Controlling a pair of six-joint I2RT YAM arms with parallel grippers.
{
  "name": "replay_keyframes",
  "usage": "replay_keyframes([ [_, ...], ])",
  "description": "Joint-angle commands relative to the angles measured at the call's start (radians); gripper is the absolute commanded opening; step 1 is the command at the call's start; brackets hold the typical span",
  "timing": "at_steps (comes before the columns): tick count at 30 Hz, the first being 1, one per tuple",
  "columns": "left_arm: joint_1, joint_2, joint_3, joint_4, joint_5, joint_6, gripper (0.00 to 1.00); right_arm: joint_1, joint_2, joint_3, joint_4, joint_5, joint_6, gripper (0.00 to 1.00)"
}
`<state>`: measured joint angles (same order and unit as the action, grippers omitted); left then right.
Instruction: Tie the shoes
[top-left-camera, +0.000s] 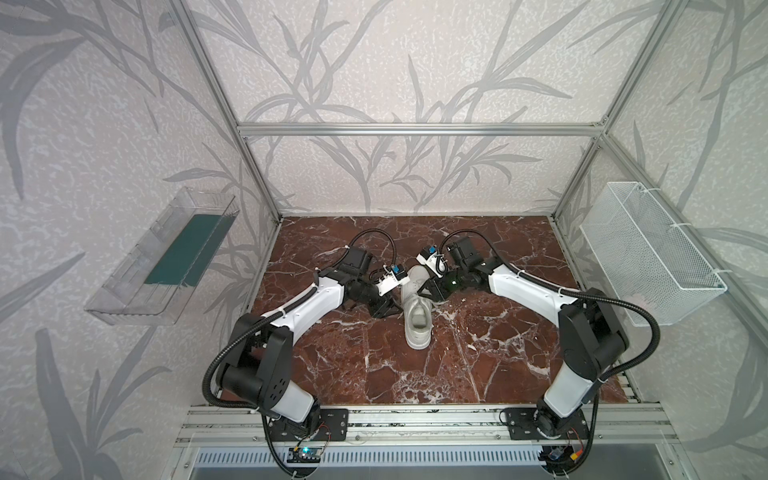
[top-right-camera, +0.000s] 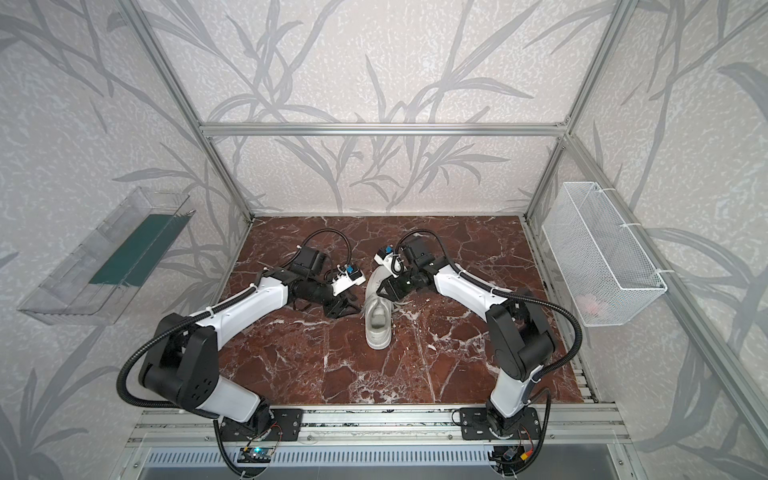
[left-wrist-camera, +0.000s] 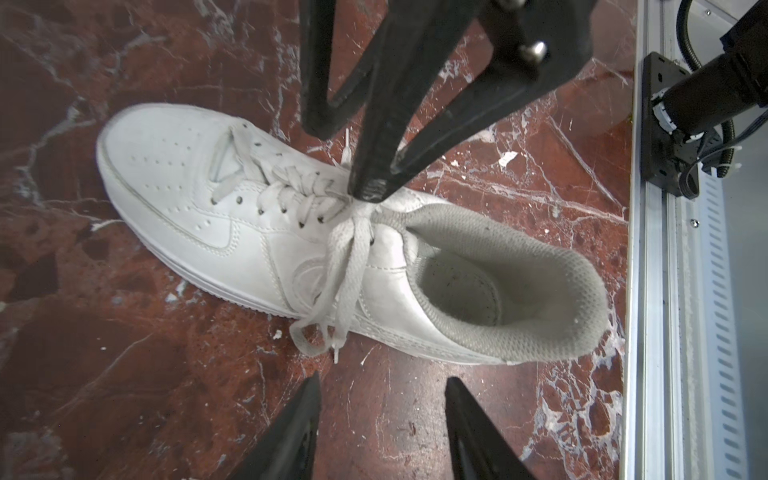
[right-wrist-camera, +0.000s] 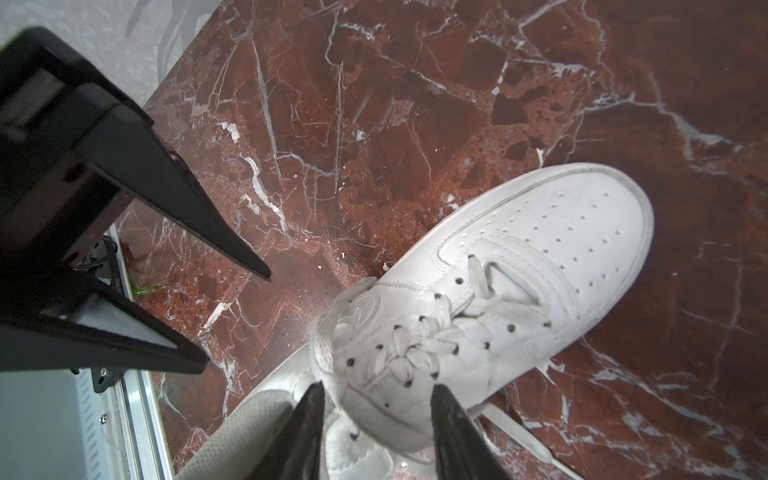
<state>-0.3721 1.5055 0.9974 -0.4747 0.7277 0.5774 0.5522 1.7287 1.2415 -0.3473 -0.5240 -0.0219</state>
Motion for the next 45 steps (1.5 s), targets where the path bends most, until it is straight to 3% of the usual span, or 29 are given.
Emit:
replay_keyframes([
  [1, 0.008, -0.071, -0.042, 0.058, -0.016, -0.037, 0.53, -0.013, -0.081, -0.012, -0.019, -0.007, 0.022, 0.44],
  [6, 0.025, -0.168, -0.112, 0.138, -0.065, -0.123, 0.64, -0.048, -0.154, -0.061, -0.006, -0.01, 0.061, 0.5],
  [7, 0.028, -0.195, -0.134, 0.157, -0.078, -0.138, 0.74, -0.06, -0.174, -0.076, -0.005, -0.011, 0.069, 0.53],
  [8, 0.03, -0.22, -0.154, 0.175, -0.096, -0.157, 0.98, -0.071, -0.191, -0.089, -0.005, -0.012, 0.071, 0.55],
  [11, 0.038, -0.326, -0.259, 0.297, -0.18, -0.26, 0.99, -0.115, -0.256, -0.14, -0.009, 0.001, 0.07, 0.77],
  [13, 0.044, -0.406, -0.351, 0.412, -0.265, -0.346, 0.99, -0.154, -0.306, -0.182, -0.006, 0.017, 0.079, 0.99],
  [19, 0.066, -0.575, -0.517, 0.552, -0.571, -0.473, 0.99, -0.269, -0.453, -0.336, 0.061, 0.117, 0.114, 0.99],
  [24, 0.068, -0.657, -0.599, 0.626, -0.855, -0.468, 0.99, -0.302, -0.66, -0.575, 0.263, 0.372, 0.11, 0.99],
  [28, 0.084, -0.708, -0.685, 0.784, -1.047, -0.436, 0.99, -0.306, -0.837, -0.842, 0.577, 0.618, 0.09, 0.99],
  [31, 0.11, -0.691, -0.741, 0.893, -1.111, -0.437, 0.99, -0.32, -0.88, -0.938, 0.678, 0.702, 0.042, 0.99],
  [36, 0.16, -0.561, -0.813, 1.113, -1.091, -0.483, 0.99, -0.363, -0.81, -0.945, 0.719, 0.782, 0.057, 0.99],
  [42, 0.187, -0.302, -0.806, 1.371, -1.11, -0.526, 0.99, -0.382, -0.595, -0.905, 0.884, 0.813, 0.036, 0.99],
  [45, 0.199, -0.161, -0.816, 1.578, -1.11, -0.515, 0.99, -0.383, -0.489, -0.889, 0.98, 0.809, 0.014, 0.99],
])
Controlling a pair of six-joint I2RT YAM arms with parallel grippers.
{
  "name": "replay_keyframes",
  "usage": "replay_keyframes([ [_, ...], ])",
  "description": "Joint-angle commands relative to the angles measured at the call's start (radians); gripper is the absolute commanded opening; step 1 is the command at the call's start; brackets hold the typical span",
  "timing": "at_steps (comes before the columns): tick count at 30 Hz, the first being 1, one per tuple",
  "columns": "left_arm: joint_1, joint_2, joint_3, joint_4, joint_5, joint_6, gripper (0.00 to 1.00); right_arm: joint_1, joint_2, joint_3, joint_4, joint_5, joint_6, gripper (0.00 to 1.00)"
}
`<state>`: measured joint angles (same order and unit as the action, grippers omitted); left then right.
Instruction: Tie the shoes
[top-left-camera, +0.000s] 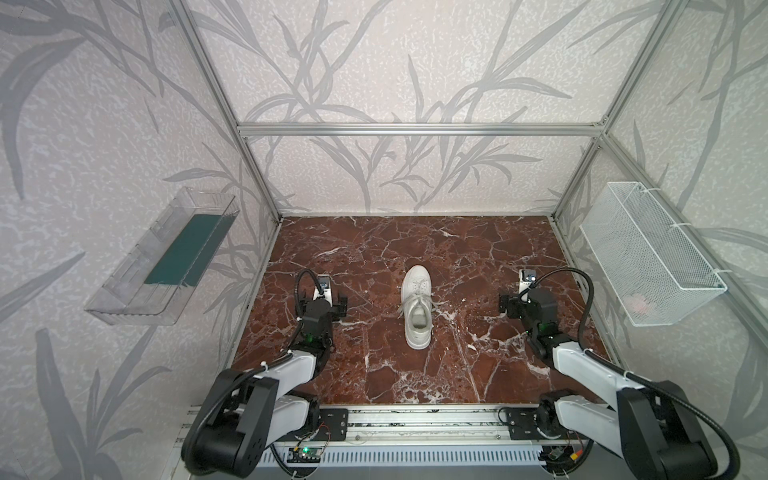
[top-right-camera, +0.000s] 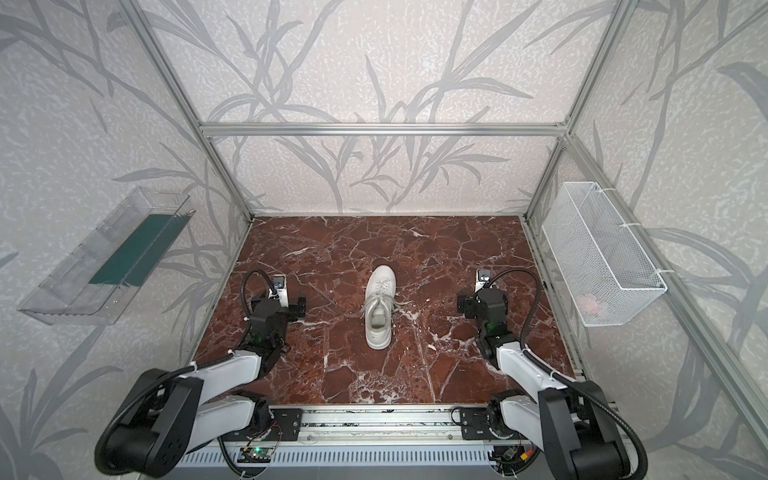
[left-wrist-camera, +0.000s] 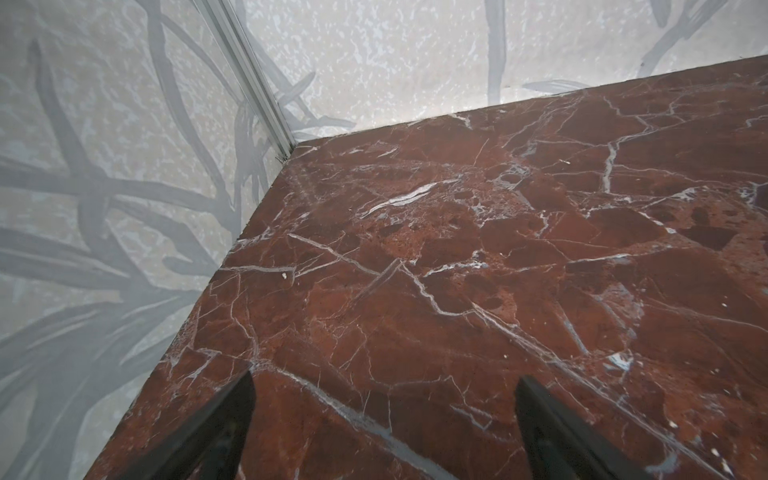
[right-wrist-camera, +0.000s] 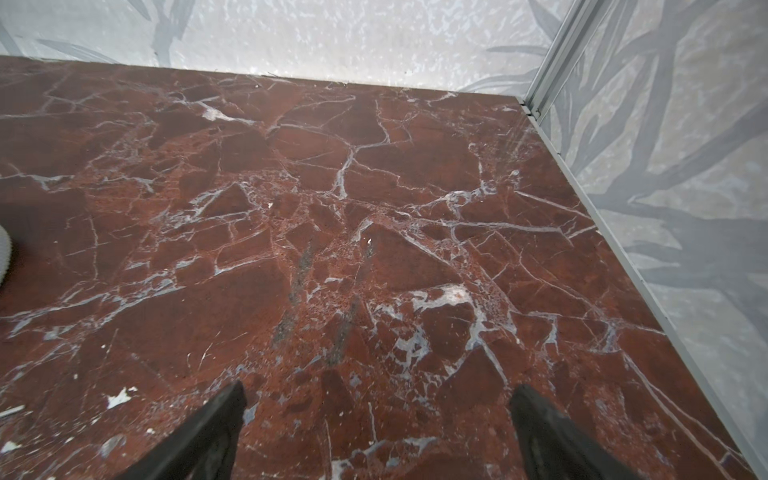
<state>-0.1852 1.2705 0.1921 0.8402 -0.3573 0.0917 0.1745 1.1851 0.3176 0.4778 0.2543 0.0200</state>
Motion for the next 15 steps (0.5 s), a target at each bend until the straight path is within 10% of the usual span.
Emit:
replay_keyframes([
  [1, 0.013, 0.119, -0.014, 0.339, -0.006, 0.005, 0.99, -0.008, 0.088, 0.039, 0.183, 0.03, -0.03, 0.99],
  [12, 0.062, 0.374, 0.017, 0.544, 0.023, -0.008, 0.99, -0.04, 0.406, -0.001, 0.615, -0.037, -0.074, 0.99],
  [15, 0.072, 0.355, 0.043, 0.469, 0.007, -0.026, 0.99, -0.041, 0.359, 0.079, 0.391, -0.049, -0.064, 0.99],
])
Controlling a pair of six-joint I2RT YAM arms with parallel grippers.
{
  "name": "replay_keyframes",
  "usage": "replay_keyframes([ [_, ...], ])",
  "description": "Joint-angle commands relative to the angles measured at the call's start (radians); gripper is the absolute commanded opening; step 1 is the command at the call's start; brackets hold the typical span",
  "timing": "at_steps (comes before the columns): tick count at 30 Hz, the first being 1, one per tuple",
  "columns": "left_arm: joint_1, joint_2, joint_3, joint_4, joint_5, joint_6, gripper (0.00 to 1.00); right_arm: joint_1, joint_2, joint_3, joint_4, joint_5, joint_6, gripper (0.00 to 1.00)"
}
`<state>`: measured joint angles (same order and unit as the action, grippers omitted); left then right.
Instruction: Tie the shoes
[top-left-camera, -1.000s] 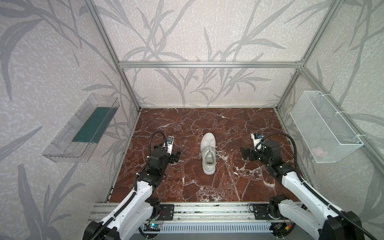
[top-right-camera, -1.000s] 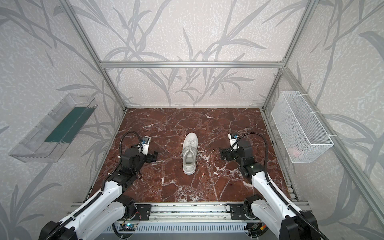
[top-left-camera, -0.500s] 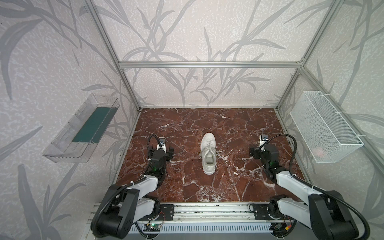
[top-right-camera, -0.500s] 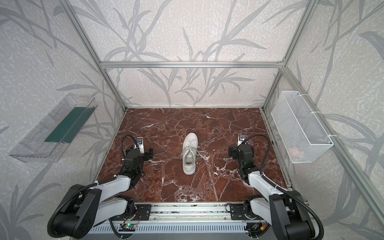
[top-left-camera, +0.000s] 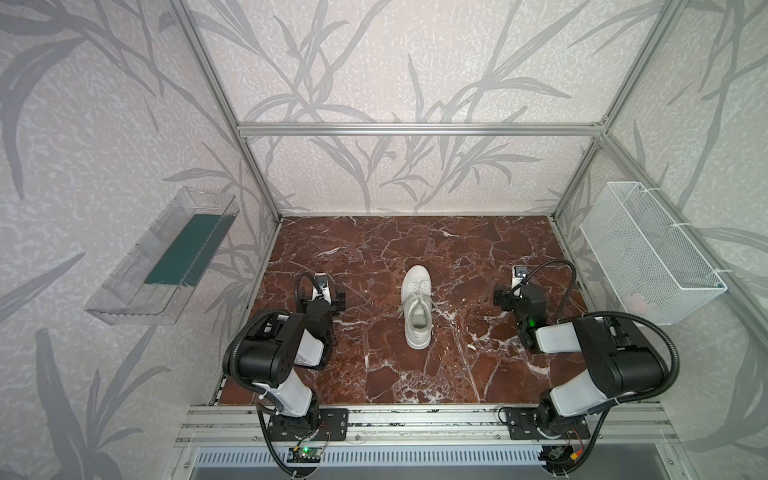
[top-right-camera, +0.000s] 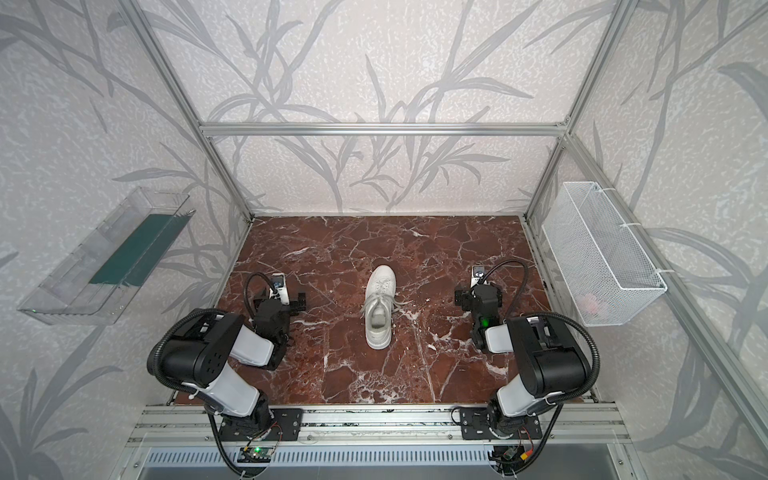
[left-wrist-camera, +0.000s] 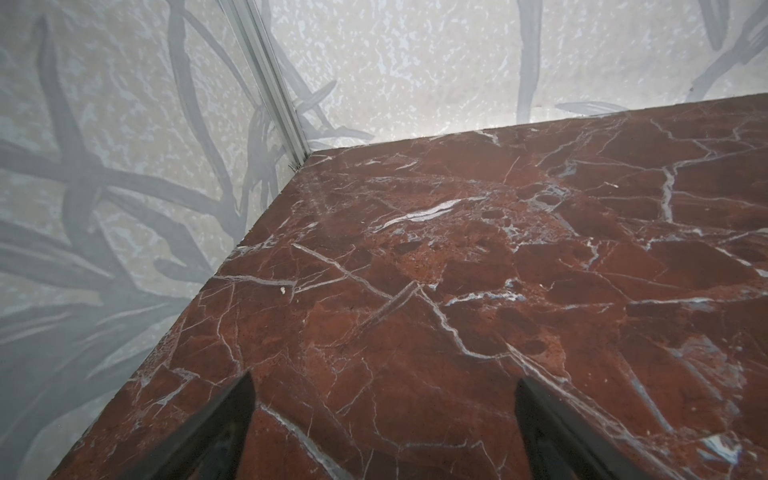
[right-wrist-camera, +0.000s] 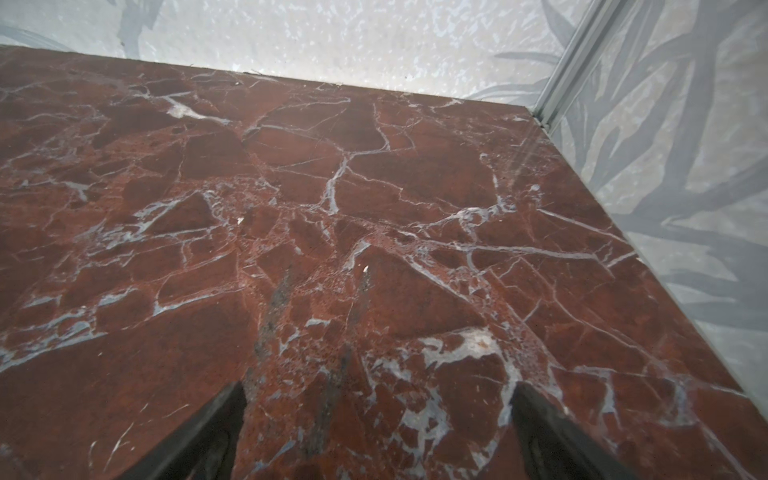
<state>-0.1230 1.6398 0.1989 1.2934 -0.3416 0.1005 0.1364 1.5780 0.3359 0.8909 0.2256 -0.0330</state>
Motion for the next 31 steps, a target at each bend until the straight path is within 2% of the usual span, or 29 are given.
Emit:
replay_keyframes([
  [1, 0.01, -0.017, 0.047, -0.004, -0.042, -0.045, 0.99, -0.007, -0.051, 0.068, -0.071, -0.038, -0.011, 0.99],
  [3, 0.012, -0.025, 0.082, -0.074, -0.112, -0.075, 0.99, -0.012, -0.022, 0.043, 0.025, -0.042, -0.008, 0.99],
  [5, 0.023, -0.038, 0.108, -0.147, -0.11, -0.093, 0.99, -0.012, -0.007, 0.034, 0.068, -0.042, -0.014, 0.99],
  [10, 0.024, -0.037, 0.112, -0.155, -0.108, -0.093, 0.99, -0.012, -0.041, 0.059, -0.035, -0.046, -0.012, 0.99],
  [31, 0.034, -0.042, 0.128, -0.192, -0.092, -0.1, 0.99, -0.012, -0.037, 0.057, -0.026, -0.046, -0.013, 0.99],
])
